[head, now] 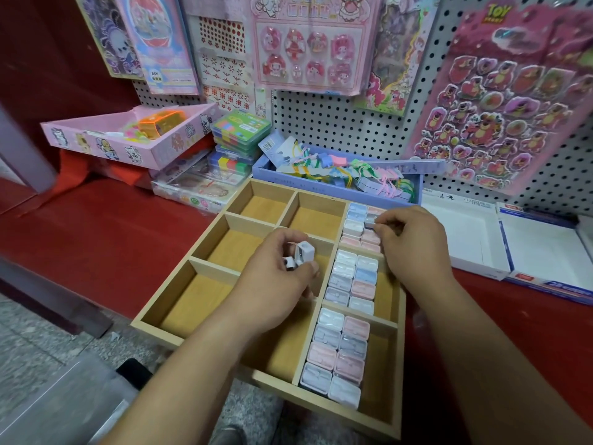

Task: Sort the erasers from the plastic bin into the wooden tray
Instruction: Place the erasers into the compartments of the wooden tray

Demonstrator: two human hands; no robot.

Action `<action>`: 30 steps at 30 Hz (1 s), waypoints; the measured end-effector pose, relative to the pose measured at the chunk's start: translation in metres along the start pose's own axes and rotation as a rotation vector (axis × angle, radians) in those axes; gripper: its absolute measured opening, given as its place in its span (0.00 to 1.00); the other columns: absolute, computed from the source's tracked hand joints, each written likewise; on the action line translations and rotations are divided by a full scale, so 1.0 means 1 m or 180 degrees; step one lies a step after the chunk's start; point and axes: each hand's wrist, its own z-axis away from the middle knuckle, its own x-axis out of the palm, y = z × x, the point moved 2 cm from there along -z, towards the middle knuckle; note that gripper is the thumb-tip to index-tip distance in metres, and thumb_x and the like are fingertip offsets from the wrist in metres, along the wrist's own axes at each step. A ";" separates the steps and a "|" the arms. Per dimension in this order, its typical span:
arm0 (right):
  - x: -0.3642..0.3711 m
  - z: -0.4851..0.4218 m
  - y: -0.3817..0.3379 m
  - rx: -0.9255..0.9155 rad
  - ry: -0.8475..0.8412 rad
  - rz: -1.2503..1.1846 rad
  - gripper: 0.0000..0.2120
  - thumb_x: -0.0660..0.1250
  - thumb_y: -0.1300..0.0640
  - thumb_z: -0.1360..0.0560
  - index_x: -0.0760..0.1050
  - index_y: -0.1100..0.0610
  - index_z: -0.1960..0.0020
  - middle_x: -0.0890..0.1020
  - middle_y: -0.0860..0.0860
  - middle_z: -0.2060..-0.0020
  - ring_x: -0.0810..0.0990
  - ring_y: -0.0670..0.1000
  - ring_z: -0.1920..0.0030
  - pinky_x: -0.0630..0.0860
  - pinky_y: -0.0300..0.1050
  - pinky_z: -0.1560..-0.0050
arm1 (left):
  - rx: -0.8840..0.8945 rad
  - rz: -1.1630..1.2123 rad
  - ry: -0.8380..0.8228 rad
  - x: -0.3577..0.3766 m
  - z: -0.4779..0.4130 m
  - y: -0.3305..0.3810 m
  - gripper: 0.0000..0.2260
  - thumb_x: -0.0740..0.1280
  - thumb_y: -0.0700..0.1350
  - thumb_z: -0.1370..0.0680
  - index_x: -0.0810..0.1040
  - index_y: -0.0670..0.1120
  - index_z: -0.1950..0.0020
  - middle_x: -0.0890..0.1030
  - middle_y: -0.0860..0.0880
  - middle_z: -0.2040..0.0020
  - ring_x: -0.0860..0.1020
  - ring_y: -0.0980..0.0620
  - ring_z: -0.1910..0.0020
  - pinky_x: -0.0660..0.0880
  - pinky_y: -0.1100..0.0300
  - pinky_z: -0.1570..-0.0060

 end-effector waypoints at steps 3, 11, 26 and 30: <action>-0.001 0.000 0.002 0.0050 -0.0043 0.0186 0.05 0.70 0.59 0.23 0.84 0.52 0.53 0.80 0.48 0.54 0.78 0.57 0.46 0.75 0.54 0.43 | 0.0006 0.0109 0.0067 0.001 -0.001 -0.001 0.11 0.70 0.33 0.22 0.72 0.44 0.45 0.77 0.46 0.57 0.77 0.53 0.70 0.77 0.59 0.67; -0.010 0.004 -0.018 0.0114 0.0004 -0.0432 0.04 0.72 0.58 0.24 0.81 0.51 0.50 0.78 0.49 0.57 0.77 0.50 0.53 0.75 0.45 0.49 | 0.0194 0.0051 0.0051 0.004 0.001 0.003 0.07 0.71 0.34 0.22 0.80 0.45 0.49 0.79 0.56 0.66 0.74 0.59 0.75 0.72 0.66 0.72; -0.009 0.020 -0.047 0.0441 -0.1121 -0.1900 0.11 0.72 0.71 0.27 0.78 0.55 0.53 0.80 0.53 0.64 0.77 0.48 0.66 0.75 0.40 0.62 | 0.0129 0.0150 0.0225 0.003 -0.001 -0.001 0.10 0.68 0.32 0.21 0.77 0.43 0.43 0.78 0.46 0.50 0.73 0.60 0.74 0.73 0.64 0.72; -0.023 0.004 -0.021 0.0715 -0.0317 -0.1572 0.10 0.71 0.67 0.26 0.80 0.53 0.50 0.80 0.53 0.61 0.77 0.46 0.66 0.78 0.43 0.60 | 0.0180 0.0006 0.0206 0.002 -0.002 -0.006 0.07 0.71 0.39 0.21 0.76 0.50 0.49 0.78 0.53 0.56 0.75 0.55 0.66 0.78 0.53 0.62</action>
